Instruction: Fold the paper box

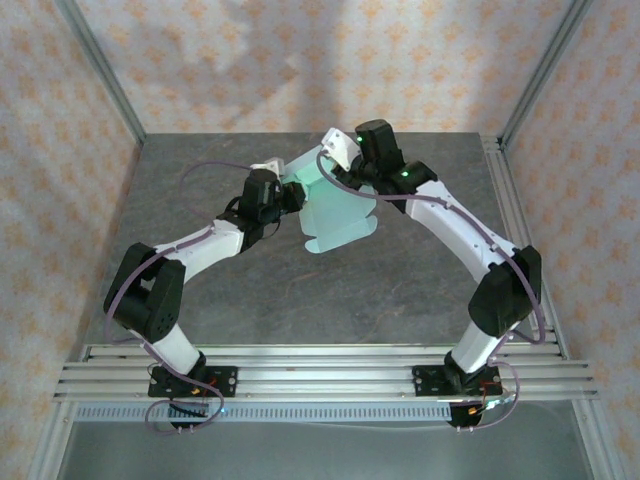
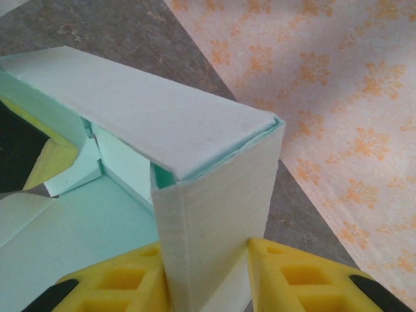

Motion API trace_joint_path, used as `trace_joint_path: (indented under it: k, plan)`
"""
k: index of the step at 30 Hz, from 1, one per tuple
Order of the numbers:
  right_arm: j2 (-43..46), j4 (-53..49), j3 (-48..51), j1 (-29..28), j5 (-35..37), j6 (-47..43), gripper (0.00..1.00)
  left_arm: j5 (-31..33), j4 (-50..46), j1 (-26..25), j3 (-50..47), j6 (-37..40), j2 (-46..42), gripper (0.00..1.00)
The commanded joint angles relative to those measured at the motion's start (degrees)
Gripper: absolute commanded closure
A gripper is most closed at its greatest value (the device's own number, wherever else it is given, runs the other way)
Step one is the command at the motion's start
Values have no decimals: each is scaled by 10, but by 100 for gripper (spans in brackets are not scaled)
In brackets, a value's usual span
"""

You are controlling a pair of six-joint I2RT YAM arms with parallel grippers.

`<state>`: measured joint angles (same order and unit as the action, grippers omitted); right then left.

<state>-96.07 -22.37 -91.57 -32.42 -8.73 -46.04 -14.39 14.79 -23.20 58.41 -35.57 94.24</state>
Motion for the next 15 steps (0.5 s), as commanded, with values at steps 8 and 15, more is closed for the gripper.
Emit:
trace_joint_path:
  k: [8, 15]
  plan:
    - [-18, 97, 32, -42, 84, 27, 81, -16, 25, -6, -1, 9, -17, 100]
    - [-31, 131, 52, -69, 144, 37, 85, -24, 26, -6, 6, 8, -10, 100]
